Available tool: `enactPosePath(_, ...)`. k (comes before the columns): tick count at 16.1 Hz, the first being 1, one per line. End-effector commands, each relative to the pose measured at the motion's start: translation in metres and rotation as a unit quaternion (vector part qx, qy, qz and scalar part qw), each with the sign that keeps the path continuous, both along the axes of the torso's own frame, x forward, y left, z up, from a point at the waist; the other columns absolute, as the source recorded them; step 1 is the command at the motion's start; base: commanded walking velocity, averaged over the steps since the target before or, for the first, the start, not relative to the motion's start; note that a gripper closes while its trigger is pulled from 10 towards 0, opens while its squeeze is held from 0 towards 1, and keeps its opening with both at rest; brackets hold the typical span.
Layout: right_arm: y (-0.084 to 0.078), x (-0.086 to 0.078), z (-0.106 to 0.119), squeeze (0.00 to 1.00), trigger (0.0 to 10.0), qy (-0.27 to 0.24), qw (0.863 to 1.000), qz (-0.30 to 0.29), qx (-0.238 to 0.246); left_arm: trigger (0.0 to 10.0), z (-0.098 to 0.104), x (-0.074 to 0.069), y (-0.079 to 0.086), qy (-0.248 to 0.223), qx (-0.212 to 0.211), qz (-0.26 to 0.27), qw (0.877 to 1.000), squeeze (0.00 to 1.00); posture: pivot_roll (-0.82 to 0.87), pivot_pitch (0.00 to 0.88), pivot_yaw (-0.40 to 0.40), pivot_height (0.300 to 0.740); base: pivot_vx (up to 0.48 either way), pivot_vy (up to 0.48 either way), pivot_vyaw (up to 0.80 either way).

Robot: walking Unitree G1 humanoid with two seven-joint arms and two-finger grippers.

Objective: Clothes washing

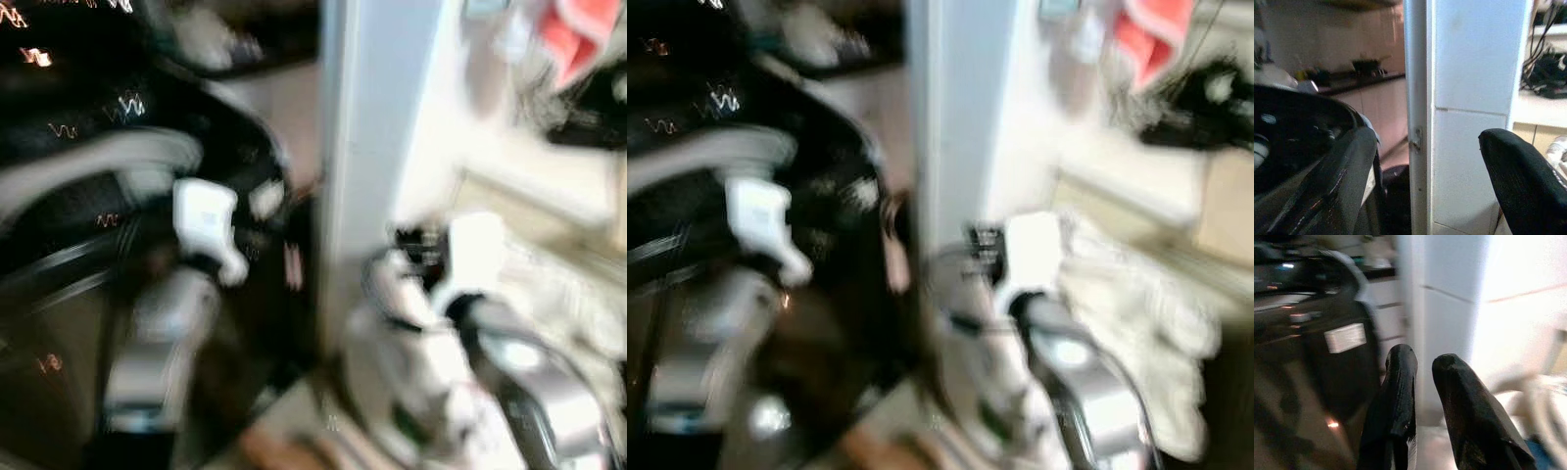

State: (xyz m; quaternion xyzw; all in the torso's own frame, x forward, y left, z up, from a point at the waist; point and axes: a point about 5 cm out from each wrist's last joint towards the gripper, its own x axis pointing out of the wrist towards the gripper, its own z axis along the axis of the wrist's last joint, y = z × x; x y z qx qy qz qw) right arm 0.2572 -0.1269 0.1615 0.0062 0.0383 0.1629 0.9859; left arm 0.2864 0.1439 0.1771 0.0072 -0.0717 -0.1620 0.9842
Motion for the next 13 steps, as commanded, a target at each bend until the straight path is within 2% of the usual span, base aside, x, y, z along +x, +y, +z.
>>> enactPosePath(1, -0.007, 0.0, 0.0, 0.0, 10.0, -0.002, 1.0, -0.01, -0.012, 10.0, 0.003, 0.001, -0.009, -0.002, 0.001, -0.013, 1.0, 0.0, -0.06, 0.0, 0.0, 0.74, 0.0, 0.0, 0.0)
enactPosePath(4, -0.008, 0.001, -0.003, 0.0, 10.0, 0.003, 1.0, -0.009, -0.021, 10.0, -0.003, 0.0, -0.009, 0.007, 0.017, -0.017, 1.0, 0.0, -0.05, 0.0, -0.007, 0.74, 0.0, 0.102, 0.0)
enactPosePath(13, -0.013, 0.001, -0.011, 0.0, 10.0, 0.021, 0.999, -0.021, -0.023, 10.0, -0.009, -0.001, -0.011, 0.021, 0.035, -0.021, 0.999, 0.0, -0.06, 0.0, -0.006, 0.74, 0.0, 0.38, 0.0)
